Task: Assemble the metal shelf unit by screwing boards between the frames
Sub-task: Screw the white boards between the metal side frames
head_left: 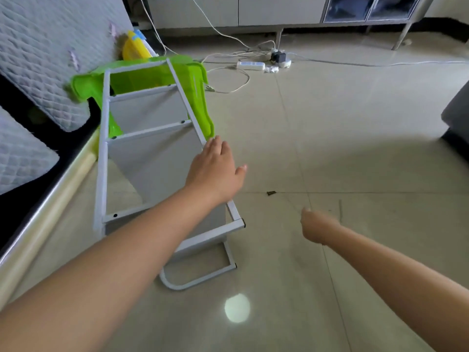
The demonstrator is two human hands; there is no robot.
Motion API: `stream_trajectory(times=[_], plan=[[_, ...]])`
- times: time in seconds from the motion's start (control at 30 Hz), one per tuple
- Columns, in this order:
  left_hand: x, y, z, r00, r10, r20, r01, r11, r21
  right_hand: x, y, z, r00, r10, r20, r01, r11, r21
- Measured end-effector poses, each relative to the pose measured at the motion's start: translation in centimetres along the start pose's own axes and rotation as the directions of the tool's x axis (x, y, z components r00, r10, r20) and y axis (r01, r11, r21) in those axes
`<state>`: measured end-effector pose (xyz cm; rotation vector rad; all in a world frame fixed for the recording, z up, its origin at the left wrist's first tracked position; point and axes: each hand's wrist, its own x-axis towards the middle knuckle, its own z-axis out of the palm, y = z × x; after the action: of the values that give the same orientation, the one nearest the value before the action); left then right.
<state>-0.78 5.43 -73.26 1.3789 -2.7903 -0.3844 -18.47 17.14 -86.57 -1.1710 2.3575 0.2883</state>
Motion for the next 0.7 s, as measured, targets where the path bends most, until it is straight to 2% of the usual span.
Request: stream_trajectory(times=[0.07, 0.23, 0.43, 0.53, 0.6, 0.67, 0.7], plan=[[1.0, 0.3, 0.2, 1.000, -0.016, 0.002, 0.015, 0.999, 0.048, 1.2, -0.1, 2.9, 1.000, 0.007, 0.006, -0.007, 1.000, 0.028], [1.9, 0.1, 0.8, 0.997, -0.066, 0.044, 0.061, 0.993, 0.102, 3.4, -1.8, 7.2, 0.997, -0.011, 0.077, 0.013, 0.999, -0.031], [1.9, 0.0, 0.7, 0.993, -0.092, 0.073, 0.084, 0.991, 0.104, 4.7, -3.1, 8.7, 0.987, -0.023, 0.157, 0.041, 0.993, -0.112], [1.9, -0.1, 0.6, 0.991, -0.098, 0.090, 0.089, 0.991, 0.098, 6.2, -2.4, 7.0, 0.995, -0.026, 0.101, 0.032, 0.998, -0.056], [1.8, -0.1, 0.6, 0.990, -0.105, 0.095, 0.096, 0.990, 0.100, 8.0, -1.3, 5.7, 1.000, -0.004, -0.005, 0.004, 1.000, 0.020], [1.7, 0.0, 0.5, 0.989, -0.114, 0.095, 0.105, 0.990, 0.098, 9.7, 0.0, 4.5, 0.991, 0.012, -0.132, -0.010, 1.000, 0.019], [1.6, 0.0, 0.5, 0.989, -0.117, 0.094, 0.108, 0.989, 0.098, 10.3, 0.6, 4.2, 0.988, 0.032, -0.150, -0.026, 0.999, 0.040]])
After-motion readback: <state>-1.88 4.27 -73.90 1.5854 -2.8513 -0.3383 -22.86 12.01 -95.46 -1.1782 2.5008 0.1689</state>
